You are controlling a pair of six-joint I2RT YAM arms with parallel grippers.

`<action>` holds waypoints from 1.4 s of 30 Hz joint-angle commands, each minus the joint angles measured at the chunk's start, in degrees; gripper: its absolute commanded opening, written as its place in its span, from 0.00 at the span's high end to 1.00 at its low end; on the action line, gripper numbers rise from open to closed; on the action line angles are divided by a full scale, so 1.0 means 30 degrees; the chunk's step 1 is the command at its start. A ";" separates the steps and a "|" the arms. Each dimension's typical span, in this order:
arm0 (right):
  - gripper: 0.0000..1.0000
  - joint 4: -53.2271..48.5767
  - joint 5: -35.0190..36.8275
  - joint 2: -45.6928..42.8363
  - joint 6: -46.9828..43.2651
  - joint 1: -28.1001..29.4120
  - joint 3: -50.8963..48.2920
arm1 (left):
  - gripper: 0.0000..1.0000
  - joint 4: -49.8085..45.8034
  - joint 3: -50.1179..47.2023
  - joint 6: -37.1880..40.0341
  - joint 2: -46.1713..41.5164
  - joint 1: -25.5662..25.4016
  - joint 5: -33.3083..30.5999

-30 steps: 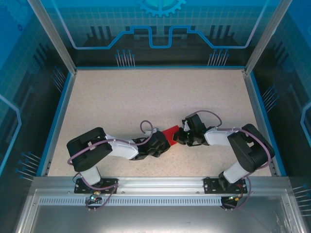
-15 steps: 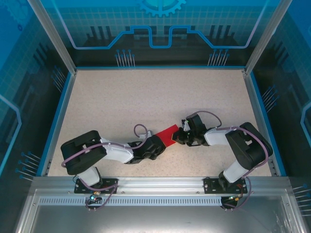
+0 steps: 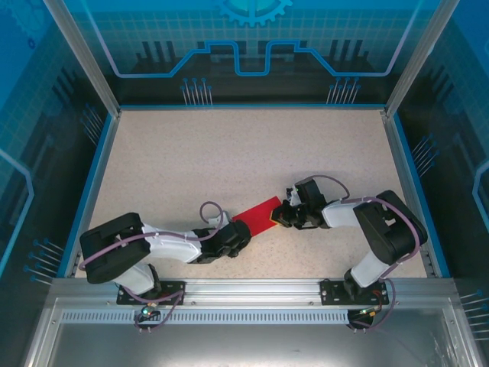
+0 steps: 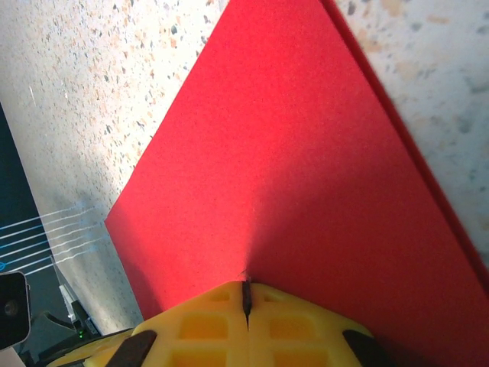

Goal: Fold a paper plane with a square sheet of paper (pick it up from the middle)
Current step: First fold in half a square sheet of paper at the center of the table, then rotate the square sheet of paper at the center of the table.

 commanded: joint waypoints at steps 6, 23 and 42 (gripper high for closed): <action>1.00 -0.3145 0.4252 0.1355 -0.0489 -0.1193 -0.0790 | 1.00 -0.4734 -0.2606 -0.1611 -0.0668 -0.0413 -0.0877; 1.00 -0.7499 0.4542 -0.1314 -0.4596 0.1015 0.4243 | 0.78 -1.2923 0.2432 0.7457 -0.7377 0.4374 -0.0603; 0.81 -0.9132 0.4987 0.4883 -0.4252 0.6196 0.9970 | 0.17 -1.3945 0.5180 1.3750 -0.5680 1.1801 0.2153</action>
